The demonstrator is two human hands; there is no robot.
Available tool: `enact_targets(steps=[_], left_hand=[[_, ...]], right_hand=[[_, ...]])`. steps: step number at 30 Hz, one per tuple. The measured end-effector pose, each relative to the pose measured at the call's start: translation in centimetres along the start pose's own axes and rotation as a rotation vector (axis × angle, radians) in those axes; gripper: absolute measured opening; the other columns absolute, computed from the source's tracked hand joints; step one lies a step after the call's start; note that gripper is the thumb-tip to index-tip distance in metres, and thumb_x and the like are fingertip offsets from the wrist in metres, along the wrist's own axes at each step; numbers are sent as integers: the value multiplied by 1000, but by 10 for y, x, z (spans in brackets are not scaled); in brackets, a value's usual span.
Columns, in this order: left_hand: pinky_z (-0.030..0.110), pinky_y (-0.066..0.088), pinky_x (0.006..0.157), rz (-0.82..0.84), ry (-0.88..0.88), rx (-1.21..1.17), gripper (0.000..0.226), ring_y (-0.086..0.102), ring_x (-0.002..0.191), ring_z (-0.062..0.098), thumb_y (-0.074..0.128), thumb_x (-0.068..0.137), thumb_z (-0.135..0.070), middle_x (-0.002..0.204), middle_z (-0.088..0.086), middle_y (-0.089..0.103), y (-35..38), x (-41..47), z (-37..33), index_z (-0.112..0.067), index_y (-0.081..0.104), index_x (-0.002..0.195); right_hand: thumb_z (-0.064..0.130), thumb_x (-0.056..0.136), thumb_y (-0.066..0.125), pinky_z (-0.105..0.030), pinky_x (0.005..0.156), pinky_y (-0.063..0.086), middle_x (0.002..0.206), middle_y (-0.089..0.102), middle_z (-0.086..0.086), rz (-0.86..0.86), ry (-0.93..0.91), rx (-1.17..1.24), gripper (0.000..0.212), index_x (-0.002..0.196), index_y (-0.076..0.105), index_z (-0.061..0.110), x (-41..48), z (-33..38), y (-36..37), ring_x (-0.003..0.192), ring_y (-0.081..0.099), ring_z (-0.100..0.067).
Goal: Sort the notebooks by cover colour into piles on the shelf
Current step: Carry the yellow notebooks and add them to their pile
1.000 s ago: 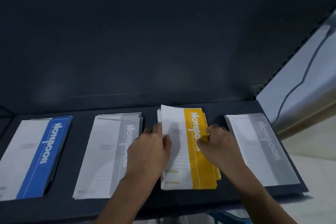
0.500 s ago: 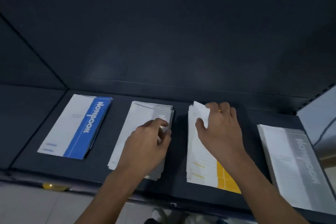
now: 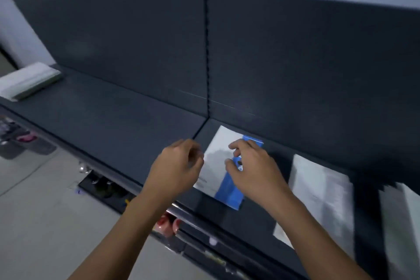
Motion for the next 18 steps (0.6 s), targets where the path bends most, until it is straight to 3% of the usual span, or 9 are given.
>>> enact_targets(steps=[3, 9, 14, 18], left_hand=[[35, 54, 74, -72, -24, 34, 23, 63, 84, 12, 56, 89, -34, 92, -10, 64, -45, 3, 59, -23, 69, 104], [23, 49, 71, -152, -112, 57, 18, 60, 84, 4, 56, 95, -35, 93, -16, 61, -117, 0, 154, -26, 67, 107], [18, 41, 65, -193, -206, 80, 21, 56, 81, 3, 54, 97, -37, 94, -15, 60, -160, 17, 224, -27, 66, 111], [13, 35, 64, -173, -223, 73, 21, 54, 81, 1, 54, 98, -36, 94, -16, 59, -181, 44, 276, -27, 66, 113]], right_hand=[[36, 99, 56, -39, 95, 52, 126, 59, 6, 42, -84, 19, 36, 133, 56, 25, 25, 72, 45, 113, 61, -16], [37, 100, 57, -38, 92, 55, 129, 58, 9, 126, -194, 62, 37, 136, 53, 27, 67, 185, 102, 111, 60, -12], [35, 101, 57, -31, 89, 54, 129, 56, 9, 163, -251, 63, 36, 136, 53, 26, 115, 246, 135, 108, 59, -9], [35, 101, 57, -35, 89, 55, 127, 57, 8, 177, -245, 77, 35, 135, 54, 25, 161, 283, 164, 108, 60, -11]])
Point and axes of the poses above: each hand's wrist, its own x-axis towards the middle knuckle, its own y-axis out of the palm, z = x × y, the point moved 5 cm from there along x, towards the middle knuckle
